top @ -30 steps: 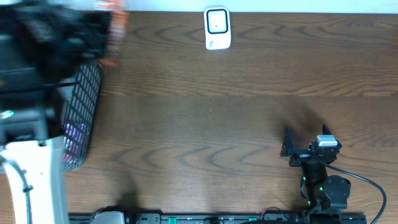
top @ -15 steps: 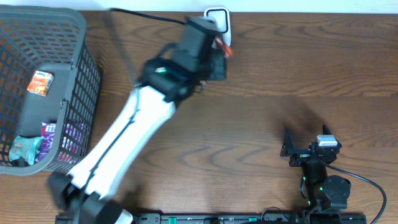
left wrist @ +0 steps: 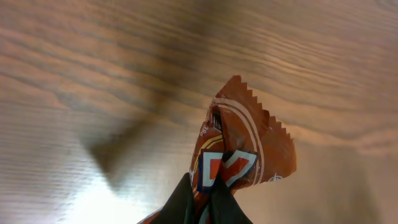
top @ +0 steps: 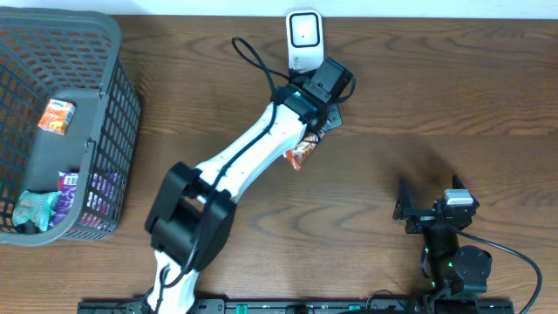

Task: Scan the item barcode
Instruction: 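Carry the candy bar to the scanner and drop it on the table, then reach into the basket and grasp the purple snack bag with left gripper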

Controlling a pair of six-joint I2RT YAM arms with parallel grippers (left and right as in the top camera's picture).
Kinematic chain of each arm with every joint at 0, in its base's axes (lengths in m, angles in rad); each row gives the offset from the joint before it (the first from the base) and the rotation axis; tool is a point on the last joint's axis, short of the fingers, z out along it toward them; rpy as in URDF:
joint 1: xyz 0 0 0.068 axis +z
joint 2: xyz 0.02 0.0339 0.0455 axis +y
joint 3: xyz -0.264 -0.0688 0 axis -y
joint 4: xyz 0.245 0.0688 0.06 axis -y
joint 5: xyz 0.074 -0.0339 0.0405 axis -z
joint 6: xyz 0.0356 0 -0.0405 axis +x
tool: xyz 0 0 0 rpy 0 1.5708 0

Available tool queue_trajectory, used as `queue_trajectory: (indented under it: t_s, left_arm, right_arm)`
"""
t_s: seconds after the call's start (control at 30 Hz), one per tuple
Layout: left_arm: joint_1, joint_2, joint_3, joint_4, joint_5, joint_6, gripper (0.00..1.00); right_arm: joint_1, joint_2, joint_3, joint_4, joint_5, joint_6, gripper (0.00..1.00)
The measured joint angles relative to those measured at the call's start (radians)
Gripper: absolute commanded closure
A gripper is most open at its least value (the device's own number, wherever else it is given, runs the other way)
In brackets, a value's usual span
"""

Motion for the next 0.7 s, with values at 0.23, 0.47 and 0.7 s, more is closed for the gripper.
queue_trajectory:
  t_s: [0.23, 0.47, 0.7]
  left_arm:
    - [0.001, 0.046, 0.0, 0.048, -0.028, -0.109, 0.36]
    - [0.006, 0.047, 0.0, 0.054, -0.06, -0.036, 0.21]
    - [0.028, -0.013, 0.0, 0.049, -0.06, 0.241, 0.09]
  right_arm:
    - [0.0, 0.0, 0.0, 0.0, 0.0, 0.0, 0.01]
    - [0.0, 0.0, 0.0, 0.0, 0.0, 0.0, 0.01]
    - [0.0, 0.0, 0.0, 0.0, 0.0, 0.0, 0.01]
